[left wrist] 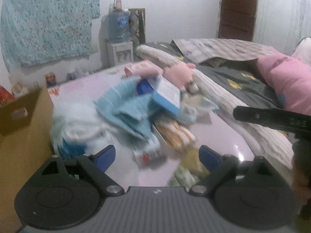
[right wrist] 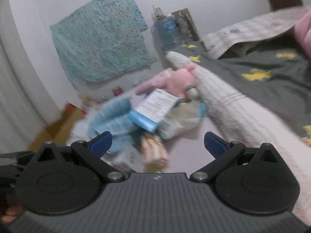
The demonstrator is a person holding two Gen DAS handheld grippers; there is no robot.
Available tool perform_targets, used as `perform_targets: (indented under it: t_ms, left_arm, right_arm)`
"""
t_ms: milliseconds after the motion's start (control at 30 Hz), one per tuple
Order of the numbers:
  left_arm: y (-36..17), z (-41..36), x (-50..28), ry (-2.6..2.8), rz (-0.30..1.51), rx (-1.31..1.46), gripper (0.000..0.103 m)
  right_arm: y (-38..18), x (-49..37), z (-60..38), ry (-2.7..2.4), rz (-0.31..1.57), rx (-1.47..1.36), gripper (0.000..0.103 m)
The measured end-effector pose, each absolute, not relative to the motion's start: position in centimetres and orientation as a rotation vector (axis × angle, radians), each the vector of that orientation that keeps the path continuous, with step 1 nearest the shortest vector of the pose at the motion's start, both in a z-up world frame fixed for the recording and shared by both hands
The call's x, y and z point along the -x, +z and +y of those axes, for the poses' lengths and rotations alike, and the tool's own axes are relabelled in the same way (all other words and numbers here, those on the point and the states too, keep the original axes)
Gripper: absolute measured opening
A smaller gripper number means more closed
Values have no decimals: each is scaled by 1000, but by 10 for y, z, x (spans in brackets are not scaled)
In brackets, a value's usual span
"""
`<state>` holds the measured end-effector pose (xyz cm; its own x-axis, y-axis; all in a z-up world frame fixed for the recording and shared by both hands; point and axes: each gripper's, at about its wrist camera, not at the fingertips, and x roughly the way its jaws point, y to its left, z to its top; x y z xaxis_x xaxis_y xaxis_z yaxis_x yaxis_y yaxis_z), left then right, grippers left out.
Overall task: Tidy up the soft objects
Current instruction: 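Grasp the white-and-blue box with the left tool while the right tool reaches toward the clear bag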
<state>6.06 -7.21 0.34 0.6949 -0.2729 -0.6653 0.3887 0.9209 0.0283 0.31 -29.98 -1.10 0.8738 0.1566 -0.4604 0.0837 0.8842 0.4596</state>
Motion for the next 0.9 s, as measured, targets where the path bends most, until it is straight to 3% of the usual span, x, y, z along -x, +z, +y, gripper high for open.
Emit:
perform_targets:
  t_ms: [133,233,333,400,500,667,900]
  left_arm:
    - [27,-68,-91,-324,676,-193,92]
    - [43,-62,-122,-291,683,-145,90]
    - [47,-58,-162,-258,727,-96,77]
    - [41,-55,-183,-229,778,-71,61]
    - [27,-54,-194,-240,833,-33,55]
    - [14,-75,-189,-363,850,-53,58]
    - [4,-134,-206,-475,869,-161,90]
  right_arm:
    - [-15,-31,-298,138,520,-606,91]
    - [-20,-55,-286,176,553,-605,76]
    - [-30,-73,-270,228,595,-609,64]
    - [-36,-81,-262,249,623,-617,53]
    - [-44,-79,-261,245,632,-633,50]
    - [-51,-67,-290,152,616,-649,51]
    - [-58,-66,-328,4,602,-650,54]
